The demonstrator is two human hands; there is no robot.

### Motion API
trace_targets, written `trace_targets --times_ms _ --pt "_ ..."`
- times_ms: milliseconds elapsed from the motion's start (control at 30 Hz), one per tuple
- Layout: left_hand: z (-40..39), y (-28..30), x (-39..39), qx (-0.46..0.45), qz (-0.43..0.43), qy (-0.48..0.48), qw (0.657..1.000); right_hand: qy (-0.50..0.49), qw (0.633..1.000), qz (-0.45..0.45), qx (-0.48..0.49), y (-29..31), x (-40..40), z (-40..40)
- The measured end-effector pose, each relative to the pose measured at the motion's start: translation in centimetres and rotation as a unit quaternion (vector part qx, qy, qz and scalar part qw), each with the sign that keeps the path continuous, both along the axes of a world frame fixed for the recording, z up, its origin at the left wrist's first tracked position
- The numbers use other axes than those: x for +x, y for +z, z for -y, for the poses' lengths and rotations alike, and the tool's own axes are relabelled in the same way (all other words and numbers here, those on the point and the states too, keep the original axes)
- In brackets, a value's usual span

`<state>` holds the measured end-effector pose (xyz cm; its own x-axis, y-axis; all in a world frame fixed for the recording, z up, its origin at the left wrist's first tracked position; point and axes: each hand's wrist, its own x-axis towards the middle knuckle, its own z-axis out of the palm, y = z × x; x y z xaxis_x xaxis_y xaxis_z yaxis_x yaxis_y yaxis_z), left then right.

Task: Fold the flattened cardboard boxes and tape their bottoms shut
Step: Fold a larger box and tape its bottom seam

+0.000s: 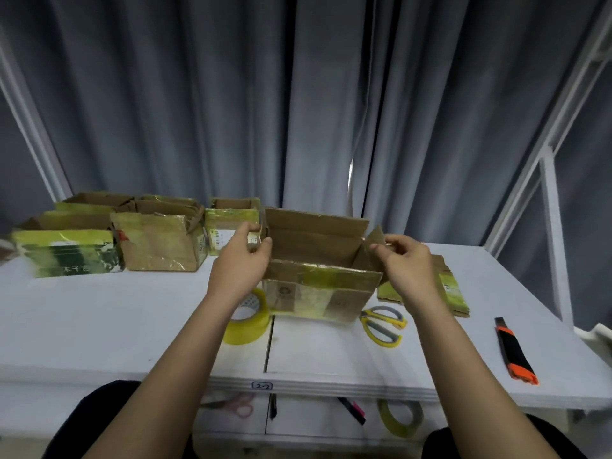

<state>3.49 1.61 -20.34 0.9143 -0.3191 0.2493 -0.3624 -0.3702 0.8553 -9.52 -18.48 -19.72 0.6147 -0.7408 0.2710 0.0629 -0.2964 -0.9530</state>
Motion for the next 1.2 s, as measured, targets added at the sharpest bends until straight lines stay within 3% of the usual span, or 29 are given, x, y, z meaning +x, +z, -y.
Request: trace_targets --times_ms 100,200,300,500,667,800,1067,1200 --pt "-0.4 -0.3 -0.4 0.004 -0.030 -0.038 0.999 -0.021 0.999 -0.017 0.017 -1.1 -0.9 0.4" --pt "-0.2 -1.4 -0.7 0.029 -0.120 -0.082 0.989 0.006 0.995 -0.084 0.050 -3.0 -0.9 1.0" --pt "0.0 -2.3 -0.6 -0.013 -0.168 -0.087 0.982 0.045 0.993 -0.053 0.097 -3.8 -1.0 0.6" --pt "0.3 -3.2 -0.7 -0.067 -0.158 -0.062 0.983 0.094 0.994 0.024 -0.052 -4.6 -2.0 -0.9" --pt "0.6 -4.0 -1.2 -0.123 -0.112 -0.030 0.986 0.113 0.982 0.019 -0.147 -6.5 -2.1 -1.2" --pt "0.5 -4.7 -1.2 -0.195 -0.068 -0.011 0.978 0.064 0.974 0.010 -0.215 -7.3 -2.2 -1.6" --pt "-0.4 -5.2 -1.0 -0.129 0.003 -0.114 0.985 -0.006 0.952 0.076 -0.296 -9.2 -1.8 -2.2" --pt "-0.8 -5.4 -1.0 -0.091 -0.013 -0.140 0.986 0.006 0.945 0.076 -0.317 -9.7 -2.0 -2.3"
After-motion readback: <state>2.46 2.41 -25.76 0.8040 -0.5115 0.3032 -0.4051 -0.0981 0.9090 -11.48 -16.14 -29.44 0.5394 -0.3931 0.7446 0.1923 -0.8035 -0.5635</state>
